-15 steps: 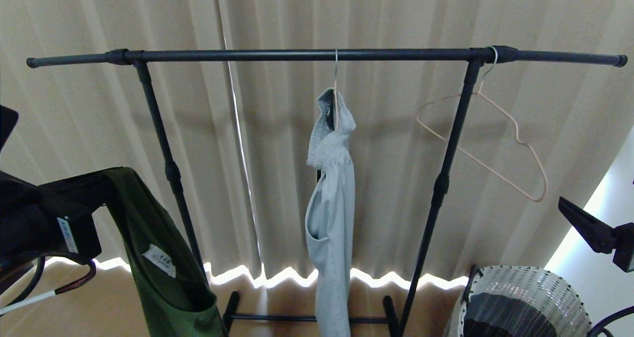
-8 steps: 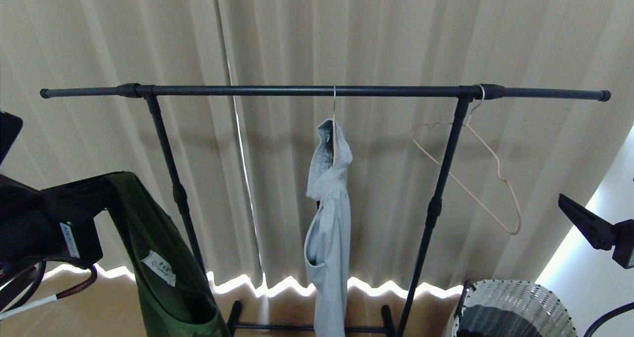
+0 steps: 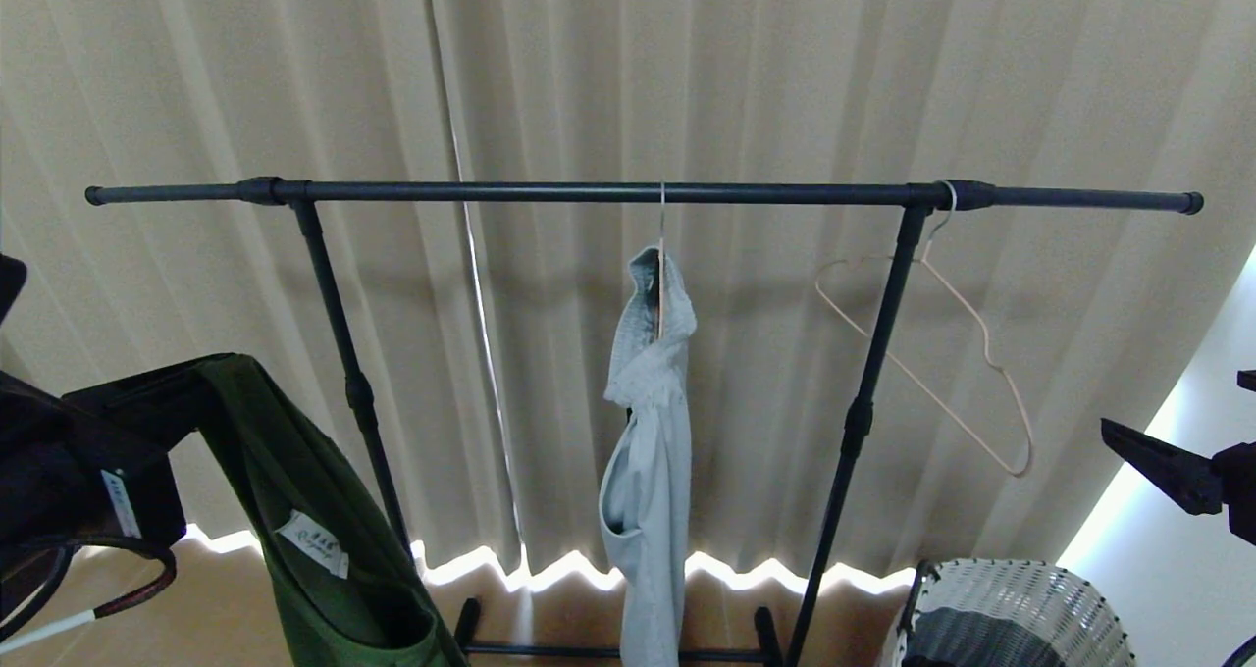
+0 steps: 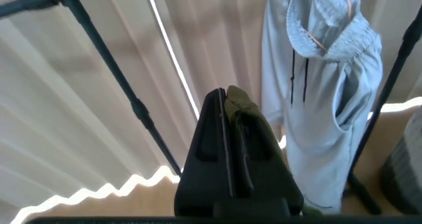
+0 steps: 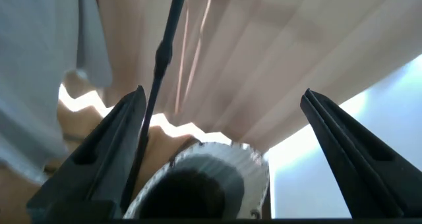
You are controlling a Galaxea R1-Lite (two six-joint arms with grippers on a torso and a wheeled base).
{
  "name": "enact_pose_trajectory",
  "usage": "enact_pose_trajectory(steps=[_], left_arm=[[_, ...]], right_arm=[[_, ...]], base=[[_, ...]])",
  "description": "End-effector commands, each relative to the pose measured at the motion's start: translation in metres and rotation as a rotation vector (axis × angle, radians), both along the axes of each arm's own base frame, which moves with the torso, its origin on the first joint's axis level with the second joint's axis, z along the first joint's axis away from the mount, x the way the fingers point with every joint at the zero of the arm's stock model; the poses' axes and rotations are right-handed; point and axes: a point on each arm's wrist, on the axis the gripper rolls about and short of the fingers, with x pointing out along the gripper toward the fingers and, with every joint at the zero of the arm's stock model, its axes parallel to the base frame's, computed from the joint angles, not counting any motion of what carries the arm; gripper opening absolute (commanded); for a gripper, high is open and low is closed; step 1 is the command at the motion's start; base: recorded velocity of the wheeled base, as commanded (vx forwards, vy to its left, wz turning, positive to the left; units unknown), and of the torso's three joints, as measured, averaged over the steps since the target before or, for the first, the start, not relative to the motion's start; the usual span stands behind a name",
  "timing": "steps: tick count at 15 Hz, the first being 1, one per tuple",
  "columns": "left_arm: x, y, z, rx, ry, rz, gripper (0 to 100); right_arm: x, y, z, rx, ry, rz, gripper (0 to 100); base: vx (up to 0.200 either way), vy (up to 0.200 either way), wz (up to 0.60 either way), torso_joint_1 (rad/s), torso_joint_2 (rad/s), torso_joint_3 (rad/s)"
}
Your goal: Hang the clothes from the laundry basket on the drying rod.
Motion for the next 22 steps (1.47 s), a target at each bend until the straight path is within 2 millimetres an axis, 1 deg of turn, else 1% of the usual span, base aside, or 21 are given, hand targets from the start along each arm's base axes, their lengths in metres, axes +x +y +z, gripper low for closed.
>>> enact_pose_trajectory(steps=[1,3,6,15,16,18,20,21,22], left_arm=[[-0.003,0.001,0.001,-0.007,-0.019,-0.003,0],[-0.002,0.0,-0.003,-0.021,-0.039,-0.01,0],[0.0,-0.001,0.0,-0.027,-0.048,-0.007,0],[0.003,-0.002,-0.002,-0.017,-0.038,-0.009,0],[0.003,-0.002,-0.003,-0.013,-0.033,-0.009,0],[0.003,-0.002,-0.007,-0.007,-0.022,-0.006,0],[0.004,-0.002,-0.007,-0.008,-0.021,-0.004,0],[0.004,-0.003,-0.007,-0.009,-0.019,-0.006,0],[0.004,-0.003,-0.007,-0.008,-0.017,-0.006,0]], right_arm=[[0.002,0.0,0.005,0.001,-0.004,-0.003,100],[0.001,0.0,0.0,0.029,0.017,-0.013,100],[0.0,0.0,0.002,0.044,0.007,-0.02,100],[0.001,0.0,0.004,0.065,0.001,-0.029,100],[0.001,0.0,0.004,0.07,0.001,-0.03,100],[0.012,0.001,0.0,0.077,0.039,-0.039,100],[0.029,0.004,-0.007,0.098,0.092,-0.054,100],[0.048,0.007,-0.013,0.113,0.149,-0.072,100],[0.062,0.008,-0.018,0.12,0.198,-0.09,100]], base=[[0.0,0.0,0.0,0.0,0.0,0.0],[0.0,0.0,0.0,0.0,0.0,0.0],[0.0,0.0,0.0,0.0,0.0,0.0],[0.2,0.0,0.0,0.002,0.0,0.002],[0.0,0.0,0.0,0.0,0.0,0.0],[0.0,0.0,0.0,0.0,0.0,0.0],[0.0,0.0,0.0,0.0,0.0,0.0],[0.0,0.0,0.0,0.0,0.0,0.0],[0.0,0.0,0.0,0.0,0.0,0.0]])
